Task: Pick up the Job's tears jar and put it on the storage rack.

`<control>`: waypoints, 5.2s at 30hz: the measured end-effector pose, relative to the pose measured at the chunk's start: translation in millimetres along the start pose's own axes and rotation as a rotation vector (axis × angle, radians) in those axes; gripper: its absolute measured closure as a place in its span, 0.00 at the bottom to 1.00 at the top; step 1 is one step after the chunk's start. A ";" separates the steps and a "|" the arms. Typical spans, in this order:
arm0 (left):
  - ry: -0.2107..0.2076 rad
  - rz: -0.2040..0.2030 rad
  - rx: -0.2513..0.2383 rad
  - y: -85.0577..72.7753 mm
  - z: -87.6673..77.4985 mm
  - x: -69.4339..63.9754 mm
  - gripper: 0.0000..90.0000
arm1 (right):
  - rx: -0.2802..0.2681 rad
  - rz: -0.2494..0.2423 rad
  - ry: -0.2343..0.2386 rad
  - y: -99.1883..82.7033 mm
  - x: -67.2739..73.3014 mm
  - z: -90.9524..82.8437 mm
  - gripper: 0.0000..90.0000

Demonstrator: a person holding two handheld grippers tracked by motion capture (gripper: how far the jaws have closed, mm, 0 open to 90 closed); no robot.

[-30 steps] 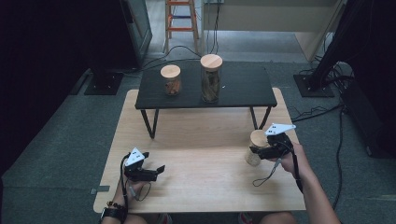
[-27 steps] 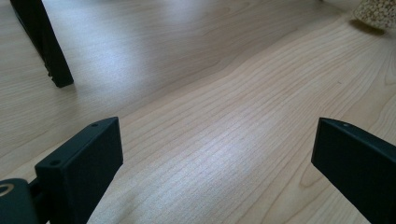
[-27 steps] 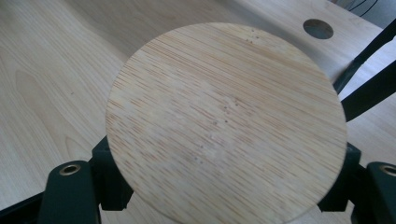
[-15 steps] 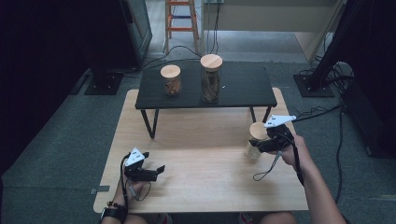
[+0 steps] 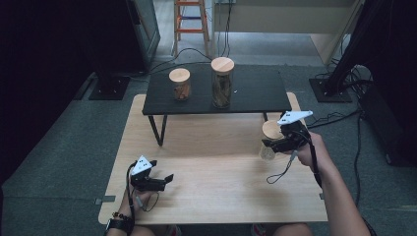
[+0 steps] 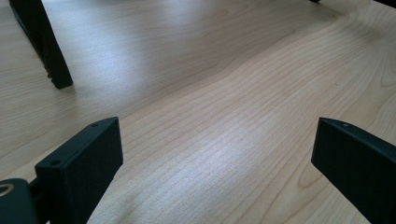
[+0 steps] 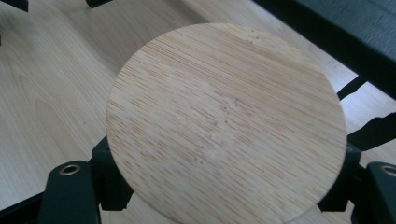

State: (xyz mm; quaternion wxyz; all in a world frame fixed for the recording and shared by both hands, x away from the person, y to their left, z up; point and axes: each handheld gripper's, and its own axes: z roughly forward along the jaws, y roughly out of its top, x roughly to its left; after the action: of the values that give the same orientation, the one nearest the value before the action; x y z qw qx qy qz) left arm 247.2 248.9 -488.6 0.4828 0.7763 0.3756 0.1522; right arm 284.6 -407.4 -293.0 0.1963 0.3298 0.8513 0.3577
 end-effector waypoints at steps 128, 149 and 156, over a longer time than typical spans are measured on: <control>-0.017 -0.013 -0.015 -2.3 -1.4 4.6 0.02 | 0.002 -0.070 0.022 170.2 -78.7 -16.8 0.28; -0.012 -0.009 -0.013 -2.0 -1.3 3.1 0.02 | -0.047 0.020 0.038 150.8 -101.5 -13.4 0.26; -0.014 -0.010 -0.013 -1.9 -1.3 3.6 0.02 | -0.023 0.005 0.009 156.0 -93.9 -13.4 0.26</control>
State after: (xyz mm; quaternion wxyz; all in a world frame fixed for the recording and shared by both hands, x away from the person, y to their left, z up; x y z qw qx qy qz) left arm 248.0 252.8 -490.1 0.4910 0.7723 0.3753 0.1469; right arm 409.0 -397.6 -159.6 0.1952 0.3281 0.8471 0.3697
